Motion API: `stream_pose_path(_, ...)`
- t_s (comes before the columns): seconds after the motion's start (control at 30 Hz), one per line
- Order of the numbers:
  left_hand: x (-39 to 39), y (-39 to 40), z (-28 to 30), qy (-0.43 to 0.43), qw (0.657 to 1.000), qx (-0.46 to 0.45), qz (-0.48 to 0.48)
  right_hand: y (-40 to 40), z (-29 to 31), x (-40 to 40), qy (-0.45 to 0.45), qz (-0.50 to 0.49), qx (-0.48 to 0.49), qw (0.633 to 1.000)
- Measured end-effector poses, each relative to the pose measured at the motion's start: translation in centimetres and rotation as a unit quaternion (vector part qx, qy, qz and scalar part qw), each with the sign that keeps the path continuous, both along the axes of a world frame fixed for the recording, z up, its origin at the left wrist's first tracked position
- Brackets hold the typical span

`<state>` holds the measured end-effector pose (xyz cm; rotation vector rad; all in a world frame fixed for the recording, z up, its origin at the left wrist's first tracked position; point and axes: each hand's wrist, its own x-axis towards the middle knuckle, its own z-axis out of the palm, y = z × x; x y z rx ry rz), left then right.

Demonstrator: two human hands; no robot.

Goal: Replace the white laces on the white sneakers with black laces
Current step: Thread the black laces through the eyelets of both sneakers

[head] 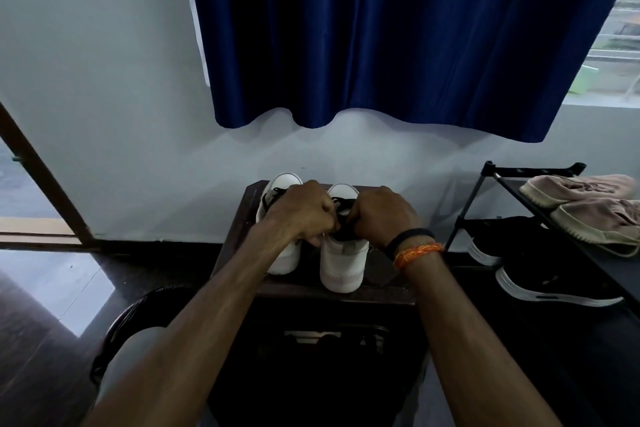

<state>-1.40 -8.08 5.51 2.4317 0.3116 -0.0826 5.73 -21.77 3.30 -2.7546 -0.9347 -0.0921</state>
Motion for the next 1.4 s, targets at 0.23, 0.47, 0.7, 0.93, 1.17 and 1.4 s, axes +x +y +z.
stream_pose_path(0.23,0.3,-0.5,0.2,-0.121,0.989,0.076,-0.049,-0.8,1.1,-0.3,0.05,-0.007,0.018,0.999)
stream_pose_path(0.47,1.3,-1.1,-0.8,-0.13,0.986,0.039,-0.1,-2.8,1.6,-0.2,0.141,-0.042,0.153,0.977)
stream_pose_path(0.7,0.9,0.2,-1.7,-0.121,0.975,-0.067,-0.176,-2.7,1.2,-0.3,0.159,-0.05,0.154,0.974)
stream_pose_path(0.93,0.4,2.4,-0.6,-0.221,0.971,-0.07,-0.052,-2.2,0.7,-0.3,0.118,-0.02,0.088,0.989)
stream_pose_path(1.17,-0.2,3.5,-0.7,-0.136,0.987,-0.075,0.034,-0.7,-1.6,0.7,0.059,0.026,0.031,0.997)
stream_pose_path(1.4,0.2,2.3,-2.3,-0.14,0.988,-0.069,-0.022,0.9,-2.2,0.9,0.034,-0.043,0.009,0.998)
